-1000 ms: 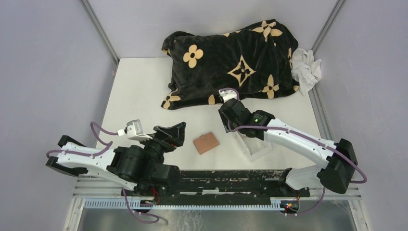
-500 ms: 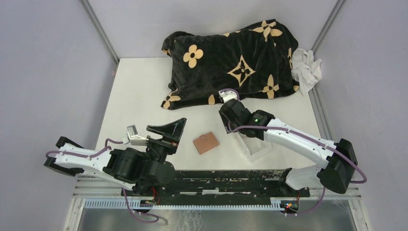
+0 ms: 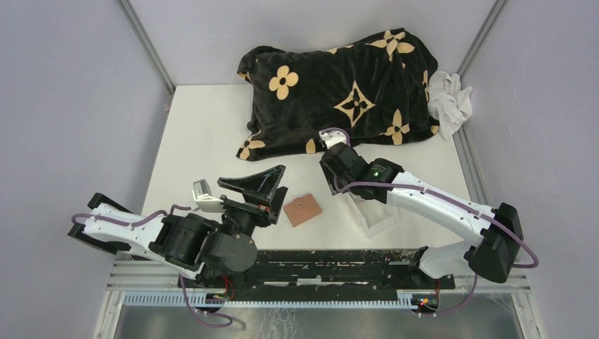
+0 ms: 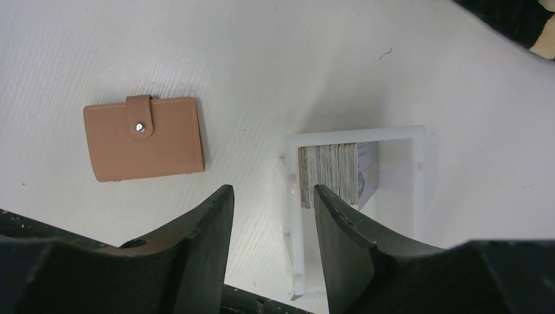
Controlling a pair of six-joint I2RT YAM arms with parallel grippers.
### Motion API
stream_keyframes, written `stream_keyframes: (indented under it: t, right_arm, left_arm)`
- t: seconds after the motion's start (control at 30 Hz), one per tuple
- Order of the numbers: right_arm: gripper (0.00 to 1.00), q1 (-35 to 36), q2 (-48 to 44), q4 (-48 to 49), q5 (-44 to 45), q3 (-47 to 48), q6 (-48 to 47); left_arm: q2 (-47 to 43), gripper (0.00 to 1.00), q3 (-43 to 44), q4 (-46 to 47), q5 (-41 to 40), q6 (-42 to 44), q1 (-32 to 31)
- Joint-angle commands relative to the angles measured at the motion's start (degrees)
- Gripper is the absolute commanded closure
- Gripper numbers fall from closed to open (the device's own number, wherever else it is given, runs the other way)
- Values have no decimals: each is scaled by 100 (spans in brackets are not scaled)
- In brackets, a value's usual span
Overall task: Put the credit cards into the card holder
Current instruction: Move the storage box to the center of the board.
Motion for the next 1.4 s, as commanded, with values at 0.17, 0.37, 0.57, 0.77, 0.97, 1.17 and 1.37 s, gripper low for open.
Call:
stream_keyframes:
  t: [0.17,0.37,0.57,0.77,0.97,1.17,1.37]
  right_arm:
    - [46,40,-52,-239,84,445,119]
    - [46,52,-68,-287,95,491,148]
    - [46,49,-68,-197,182,461,128]
    - [45,-34,-18,-130,249,499,-12]
    - [45,-227,-265,-48,-163,211,-100]
    - [45,-228,-414,44,-521,-182,-56]
    - [45,-237,-458,223,-753,-574,-30]
  left_arm:
    - [812,1,1052,1960,-1208,-3760,657]
    - [962,1,1203,3551,235,-2582,2536]
    - [1168,1,-234,8892,2034,1626,4552]
    - [1235,1,-988,9266,3867,3034,6138]
    - [689,20,-2267,9059,4996,4827,6623]
    - [702,49,-2364,6755,5990,5947,6618]
    - [1219,86,-2624,6107,6715,7278,6616]
